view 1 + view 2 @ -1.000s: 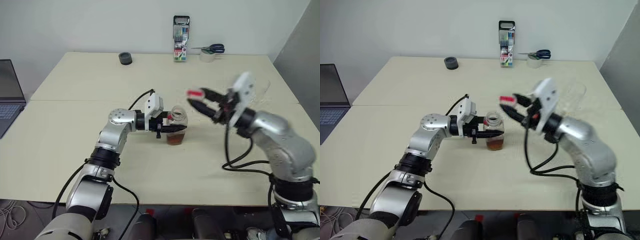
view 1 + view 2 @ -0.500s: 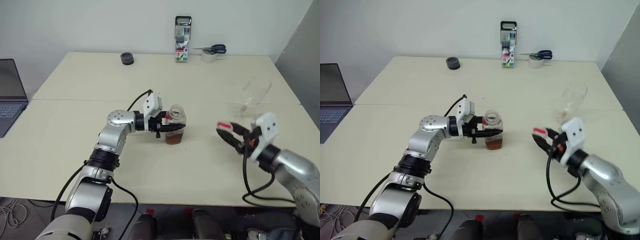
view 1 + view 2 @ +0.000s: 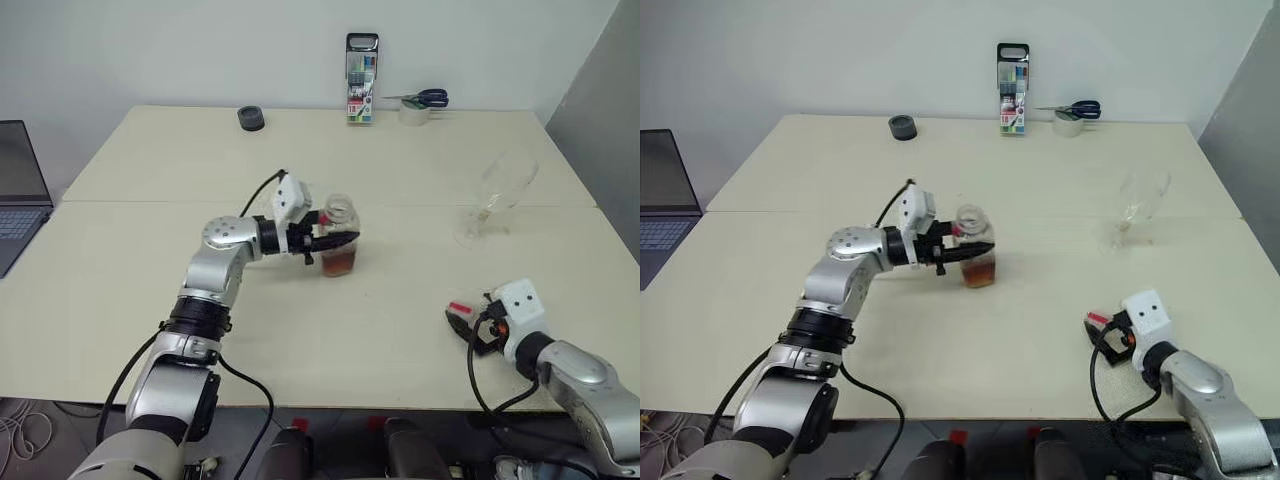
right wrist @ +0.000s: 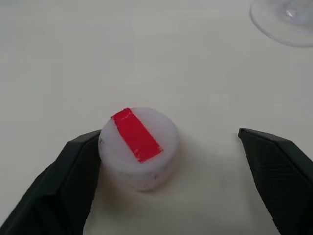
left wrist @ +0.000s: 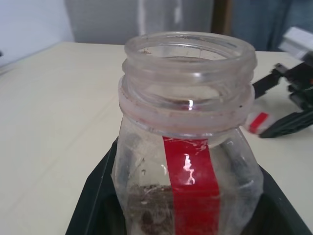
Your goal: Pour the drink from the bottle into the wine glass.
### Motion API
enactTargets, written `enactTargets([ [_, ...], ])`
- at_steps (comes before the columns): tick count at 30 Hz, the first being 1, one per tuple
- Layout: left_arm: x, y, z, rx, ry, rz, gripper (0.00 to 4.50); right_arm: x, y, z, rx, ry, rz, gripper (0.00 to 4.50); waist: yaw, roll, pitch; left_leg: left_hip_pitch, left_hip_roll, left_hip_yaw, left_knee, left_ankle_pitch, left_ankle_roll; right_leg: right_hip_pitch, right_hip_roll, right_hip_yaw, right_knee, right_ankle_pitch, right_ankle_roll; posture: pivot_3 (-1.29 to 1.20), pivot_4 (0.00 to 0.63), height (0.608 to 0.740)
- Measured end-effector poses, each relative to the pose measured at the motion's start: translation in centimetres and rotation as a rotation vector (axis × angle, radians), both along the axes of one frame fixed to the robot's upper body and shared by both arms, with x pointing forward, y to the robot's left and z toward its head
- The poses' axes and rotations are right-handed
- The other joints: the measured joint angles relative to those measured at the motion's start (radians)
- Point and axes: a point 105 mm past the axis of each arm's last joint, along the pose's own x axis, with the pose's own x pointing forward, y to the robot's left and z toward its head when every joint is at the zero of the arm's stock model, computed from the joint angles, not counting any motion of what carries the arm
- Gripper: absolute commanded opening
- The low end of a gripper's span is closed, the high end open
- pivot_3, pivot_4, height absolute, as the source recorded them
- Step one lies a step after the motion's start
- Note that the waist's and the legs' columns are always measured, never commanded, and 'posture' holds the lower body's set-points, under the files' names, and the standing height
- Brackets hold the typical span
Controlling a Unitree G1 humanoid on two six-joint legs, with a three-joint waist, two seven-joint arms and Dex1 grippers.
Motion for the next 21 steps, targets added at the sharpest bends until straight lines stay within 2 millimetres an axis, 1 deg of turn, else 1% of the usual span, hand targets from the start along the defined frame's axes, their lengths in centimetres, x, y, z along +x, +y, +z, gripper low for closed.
enactTargets([
  [4,1.4,2.6,1.2,-0.039,-0.039,0.165,1.78,0.3,0.2,0.4,-0.204,-0.084,0.090,4.50,0.004,-0.002,-0.001,0.000,0.000,-0.001,0.001,0.000,0.000,0.001,0.000,-0.001,0.000,0.000,0.000,0.00,0.150,0.740],
  [6,2.0,4.0,1.6,-0.049,-0.057,0.252,1.78,0.4,0.3,0.6,-0.271,-0.123,0.125,4.50,0.005,-0.003,-0.002,0.000,0.000,-0.001,0.001,0.000,0.000,0.002,0.000,-0.001,0.000,0.000,0.000,0.00,0.150,0.740],
  [9,2.8,5.8,1.8,-0.067,-0.078,0.372,1.78,0.6,0.4,0.7,-0.280,-0.150,0.139,4.50,0.007,-0.004,-0.003,0.000,0.000,-0.001,0.003,0.000,0.000,0.002,0.000,-0.001,0.000,0.000,0.000,0.00,0.150,0.740],
  [11,3.1,6.8,1.8,-0.082,-0.081,0.441,1.78,0.6,0.4,0.7,-0.222,-0.143,0.135,4.50,0.008,-0.005,-0.003,0.000,0.000,-0.001,0.003,0.000,0.000,0.002,0.000,-0.001,0.000,0.000,0.000,0.00,0.150,0.740],
  [12,3.2,7.5,1.7,-0.086,-0.080,0.478,1.78,0.6,0.8,0.8,-0.165,-0.134,0.146,4.50,0.007,-0.004,-0.002,0.000,0.000,-0.001,0.002,0.000,0.000,0.002,0.000,-0.001,0.000,0.000,0.000,0.00,0.150,0.740],
  [14,3.4,8.9,1.5,-0.093,-0.074,0.554,1.78,0.2,2.7,1.5,-0.025,-0.124,0.219,4.50,0.004,-0.004,-0.002,0.000,0.001,-0.003,0.001,0.000,0.000,0.001,0.000,-0.001,0.000,0.000,0.000,0.00,0.150,0.740],
  [16,3.6,10.2,1.3,-0.085,-0.065,0.624,1.78,0.3,5.2,3.4,0.106,-0.148,0.315,4.50,-0.001,-0.004,-0.002,0.000,0.001,-0.004,0.001,0.000,0.000,0.001,0.000,-0.001,0.000,0.000,0.000,0.00,0.150,0.740],
  [17,3.7,10.8,1.2,-0.089,-0.056,0.659,1.78,0.5,6.6,4.7,0.153,-0.167,0.375,4.50,-0.002,-0.004,-0.002,0.000,0.001,-0.004,0.002,0.000,0.000,0.001,0.000,0.000,0.001,0.000,0.000,0.00,0.150,0.740],
  [19,3.7,11.8,0.9,-0.097,-0.045,0.708,1.78,0.6,8.4,6.4,0.186,-0.185,0.466,4.50,0.001,-0.004,-0.002,0.001,0.001,-0.005,0.002,0.000,0.000,0.001,0.000,-0.001,0.000,0.000,0.000,0.00,0.150,0.740],
  [21,3.6,13.2,0.3,-0.105,-0.027,0.776,1.78,0.9,9.6,7.1,0.193,-0.175,0.530,4.50,0.003,-0.004,-0.002,0.000,0.000,-0.005,0.001,0.000,0.000,0.001,0.000,-0.001,0.000,0.000,0.000,0.00,0.150,0.740],
])
